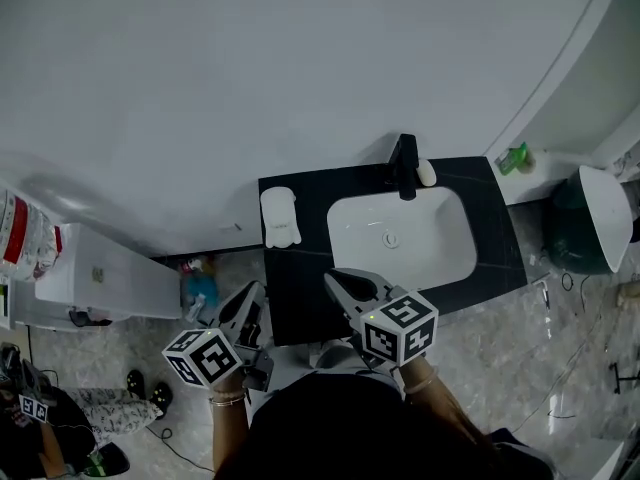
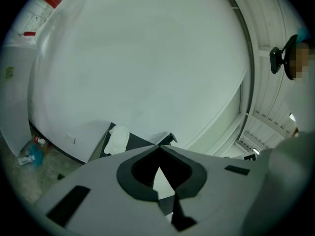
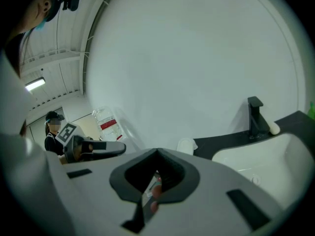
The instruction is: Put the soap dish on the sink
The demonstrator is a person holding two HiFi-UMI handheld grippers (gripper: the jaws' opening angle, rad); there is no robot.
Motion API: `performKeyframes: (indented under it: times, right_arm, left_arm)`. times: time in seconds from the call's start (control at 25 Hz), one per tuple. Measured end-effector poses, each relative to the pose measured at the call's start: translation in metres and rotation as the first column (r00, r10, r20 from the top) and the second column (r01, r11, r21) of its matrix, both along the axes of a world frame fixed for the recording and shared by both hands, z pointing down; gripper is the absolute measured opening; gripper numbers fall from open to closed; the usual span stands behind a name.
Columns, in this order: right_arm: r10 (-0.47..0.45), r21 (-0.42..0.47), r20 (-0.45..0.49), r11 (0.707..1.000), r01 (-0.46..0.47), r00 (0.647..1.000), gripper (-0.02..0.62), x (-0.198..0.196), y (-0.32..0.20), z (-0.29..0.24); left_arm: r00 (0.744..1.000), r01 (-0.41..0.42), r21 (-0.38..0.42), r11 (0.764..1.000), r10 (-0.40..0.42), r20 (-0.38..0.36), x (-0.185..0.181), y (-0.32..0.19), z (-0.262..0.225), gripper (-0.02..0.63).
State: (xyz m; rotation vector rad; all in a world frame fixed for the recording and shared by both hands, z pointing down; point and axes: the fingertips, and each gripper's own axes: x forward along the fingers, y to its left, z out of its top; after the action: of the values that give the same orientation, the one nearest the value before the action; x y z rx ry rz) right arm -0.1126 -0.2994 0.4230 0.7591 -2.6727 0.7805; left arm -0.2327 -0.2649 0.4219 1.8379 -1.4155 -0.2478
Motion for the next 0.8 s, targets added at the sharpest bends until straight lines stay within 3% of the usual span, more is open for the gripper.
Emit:
performKeyframes:
  times: [0.2,0.8]
  right_arm:
    - [-0.008,0.008,0.015,1.000,0.008,1.000,0.018,0.006,0.005,-0.003]
    - [0.025,0.006,0.004,1.000,-0.025,1.000,0.018,0.014,-0.010,-0.004]
  left_arm:
    - [0.998,0.042,-0.001,0.999,-0.042,-0.035,0.003,0.008,-0.002,0.003]
    - [0.997,0.041,0.018,0.999,-0.039,-0.069,0.010,-0.005,-0.008,0.003]
